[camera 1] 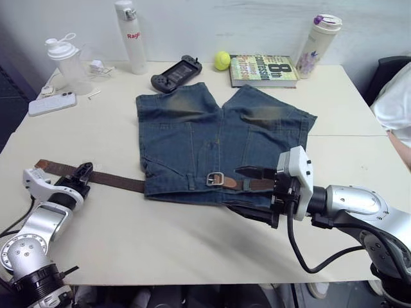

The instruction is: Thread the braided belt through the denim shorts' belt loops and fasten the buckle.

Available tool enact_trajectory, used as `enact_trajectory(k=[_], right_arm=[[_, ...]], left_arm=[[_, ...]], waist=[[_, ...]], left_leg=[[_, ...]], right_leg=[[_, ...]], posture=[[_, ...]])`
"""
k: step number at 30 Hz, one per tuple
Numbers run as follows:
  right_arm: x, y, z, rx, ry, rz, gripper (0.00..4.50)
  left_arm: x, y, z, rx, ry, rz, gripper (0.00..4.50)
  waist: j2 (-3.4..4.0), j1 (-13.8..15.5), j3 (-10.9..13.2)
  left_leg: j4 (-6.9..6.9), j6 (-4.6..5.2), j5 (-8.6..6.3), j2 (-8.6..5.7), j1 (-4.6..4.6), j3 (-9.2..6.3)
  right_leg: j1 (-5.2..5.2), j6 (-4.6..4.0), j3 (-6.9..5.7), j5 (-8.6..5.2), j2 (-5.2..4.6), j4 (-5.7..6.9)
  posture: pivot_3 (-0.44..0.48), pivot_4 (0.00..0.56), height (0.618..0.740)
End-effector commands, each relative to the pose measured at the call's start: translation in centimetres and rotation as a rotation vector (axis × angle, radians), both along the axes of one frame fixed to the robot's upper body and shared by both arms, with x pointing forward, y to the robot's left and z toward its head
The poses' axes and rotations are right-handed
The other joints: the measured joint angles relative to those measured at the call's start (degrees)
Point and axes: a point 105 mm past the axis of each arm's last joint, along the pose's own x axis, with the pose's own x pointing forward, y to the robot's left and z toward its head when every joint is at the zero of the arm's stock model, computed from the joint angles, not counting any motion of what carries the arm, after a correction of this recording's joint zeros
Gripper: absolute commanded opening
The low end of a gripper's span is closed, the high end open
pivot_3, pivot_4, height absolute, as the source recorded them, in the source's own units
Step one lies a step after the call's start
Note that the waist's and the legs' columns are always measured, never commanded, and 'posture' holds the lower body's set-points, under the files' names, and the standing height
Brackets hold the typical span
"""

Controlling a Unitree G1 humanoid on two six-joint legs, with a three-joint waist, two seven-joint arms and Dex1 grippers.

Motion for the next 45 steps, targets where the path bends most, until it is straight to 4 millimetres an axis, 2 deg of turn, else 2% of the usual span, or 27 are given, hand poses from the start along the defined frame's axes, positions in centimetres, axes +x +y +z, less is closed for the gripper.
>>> enact_trajectory(k=[1, 2, 4, 6, 8, 11, 14, 18, 20, 23, 26, 28, 34, 36, 39, 43, 45], right_arm=[[-0.2, 0.2, 0.8, 0.030, -0.035, 0.013, 4.50], [-0.2, 0.2, 0.8, 0.031, -0.034, 0.012, 4.50], [-0.1, 0.2, 0.9, 0.036, -0.034, 0.009, 4.50], [-0.1, 0.3, 0.9, 0.042, -0.033, 0.006, 4.50], [-0.1, 0.3, 0.9, 0.044, -0.032, 0.003, 4.50], [0.0, 0.2, 1.0, 0.046, -0.033, -0.006, 4.50], [0.0, 0.1, 1.2, 0.049, -0.036, -0.013, 4.50], [0.0, 0.0, 1.3, 0.049, -0.042, -0.019, 4.50], [0.0, 0.0, 1.4, 0.050, -0.044, -0.023, 4.50], [0.0, 0.0, 1.5, 0.050, -0.046, -0.027, 4.50], [0.0, -0.1, 1.7, 0.053, -0.049, -0.031, 4.50], [0.0, -0.2, 1.9, 0.057, -0.052, -0.033, 4.50], [0.1, -0.3, 2.4, 0.070, -0.060, -0.042, 4.50], [0.1, -0.4, 2.4, 0.070, -0.060, -0.047, 4.50], [0.2, -0.5, 2.3, 0.065, -0.059, -0.056, 4.50], [0.3, -0.6, 2.1, 0.057, -0.058, -0.068, 4.50], [0.3, -0.7, 2.1, 0.054, -0.060, -0.078, 4.50]], left_arm=[[-1.0, 0.7, 2.0, 0.229, -0.041, -0.037, 4.03], [-1.2, 1.0, 2.1, 0.295, -0.033, -0.045, 4.47], [-1.6, 2.5, 1.0, 0.448, 0.035, -0.035, 4.47], [-0.9, 4.6, -0.6, 0.556, 0.107, -0.022, 4.47], [-0.2, 5.7, -1.3, 0.621, 0.135, -0.016, 4.47], [0.8, 6.3, -1.9, 0.727, 0.146, -0.031, 4.47], [1.8, 6.1, -2.9, 0.782, 0.159, -0.071, 4.47], [2.8, 5.1, -4.4, 0.721, 0.173, -0.105, 4.47], [3.0, 3.7, -5.6, 0.694, 0.184, -0.158, 4.47], [3.2, 2.6, -6.3, 0.676, 0.186, -0.198, 4.47], [3.2, 1.3, -7.5, 0.682, 0.218, -0.250, 3.63], [3.1, 0.8, -8.0, 0.693, 0.232, -0.271, 2.82], [3.2, 0.8, -8.2, 0.711, 0.259, -0.276, 0.03], [3.6, 0.3, -7.9, 0.708, 0.234, -0.287, 0.03], [4.4, -0.2, -6.3, 0.728, 0.150, -0.262, 0.03], [5.2, -1.0, -1.0, 0.891, -0.120, -0.154, 0.03], [4.9, -3.2, 1.4, 1.146, -0.233, -0.201, 0.03]], waist=[[0.00, -0.13, 0.00], [0.00, -0.21, 0.00], [0.04, -0.16, 0.03], [0.12, -0.02, 0.07], [0.14, 0.20, 0.08], [0.13, 0.39, 0.07], [0.14, 0.35, 0.08], [0.17, 0.36, 0.08], [0.25, 0.41, 0.03], [0.48, 0.79, -0.06], [0.50, 1.47, -0.05], [0.53, 1.79, -0.07], [0.83, 1.75, -0.25], [1.06, 1.74, -0.38], [1.12, 1.82, -0.42], [0.89, 1.80, -0.29], [0.37, 1.54, 0.01]], left_leg=[[0.00, 0.00, 0.00, 0.03, -0.03, 0.01], [0.00, 0.00, 0.00, 0.04, -0.05, 0.01], [-0.01, 0.01, 0.00, 0.05, -0.10, 0.02], [-0.01, 0.02, 0.00, 0.05, -0.12, 0.02], [-0.01, 0.03, -0.01, 0.04, -0.15, 0.04], [0.02, 0.05, -0.02, 0.00, -0.49, 0.02], [0.00, 0.05, 0.05, -0.01, -0.54, 0.04], [0.00, 0.11, 0.11, 0.00, -0.53, 0.05], [0.02, 0.18, 0.13, -0.01, -0.52, 0.05], [0.02, 0.25, 0.16, -0.15, -0.50, 0.04], [0.03, 0.29, 0.19, -0.23, -0.49, 0.04], [0.04, 0.35, 0.22, -0.32, -0.49, 0.03], [0.04, 0.51, 0.24, -0.51, -0.45, 0.01], [0.03, 0.52, 0.25, -0.51, -0.44, 0.02], [0.03, 0.53, 0.27, -0.53, -0.44, 0.02], [0.06, 0.58, 0.28, -0.57, -0.49, 0.01], [0.06, 0.59, 0.29, -0.57, -0.55, 0.01]], right_leg=[[-0.02, 0.00, 0.00, 0.00, 0.02, -0.03], [-0.04, 0.00, 0.00, 0.00, 0.03, -0.07], [-0.07, 0.00, 0.00, 0.00, 0.04, -0.14], [-0.10, -0.01, 0.00, 0.00, 0.04, -0.14], [-0.20, -0.01, 0.00, 0.00, 0.02, -0.05], [-0.64, -0.05, 0.01, 0.04, -0.10, 0.15], [-0.76, -0.05, 0.03, 0.06, -0.12, 0.26], [-0.82, -0.06, 0.01, 0.05, -0.11, 0.46], [-0.81, -0.06, 0.01, 0.06, -0.14, 0.51], [-0.79, -0.05, 0.01, 0.05, -0.30, 0.57], [-0.78, -0.03, 0.01, 0.06, -0.40, 0.59], [-0.76, 0.01, 0.01, 0.07, -0.49, 0.59], [-0.67, 0.16, 0.00, 0.11, -0.69, 0.59], [-0.67, 0.17, 0.00, 0.11, -0.69, 0.59], [-0.66, 0.20, -0.02, 0.11, -0.69, 0.59], [-0.64, 0.29, -0.04, 0.15, -0.73, 0.55], [-0.67, 0.31, -0.06, 0.16, -0.73, 0.51]], posture=[[0.000, 0.150, 0.740], [0.000, 0.150, 0.740], [0.000, 0.150, 0.740], [0.000, 0.150, 0.740], [0.000, 0.150, 0.740], [0.000, 0.150, 0.740], [0.000, 0.150, 0.740], [0.000, 0.150, 0.740], [0.000, 0.150, 0.740], [0.000, 0.150, 0.740], [0.000, 0.150, 0.740], [0.000, 0.150, 0.740], [0.000, 0.150, 0.740], [0.000, 0.150, 0.740], [0.000, 0.150, 0.740], [0.000, 0.150, 0.740], [0.000, 0.150, 0.740]])
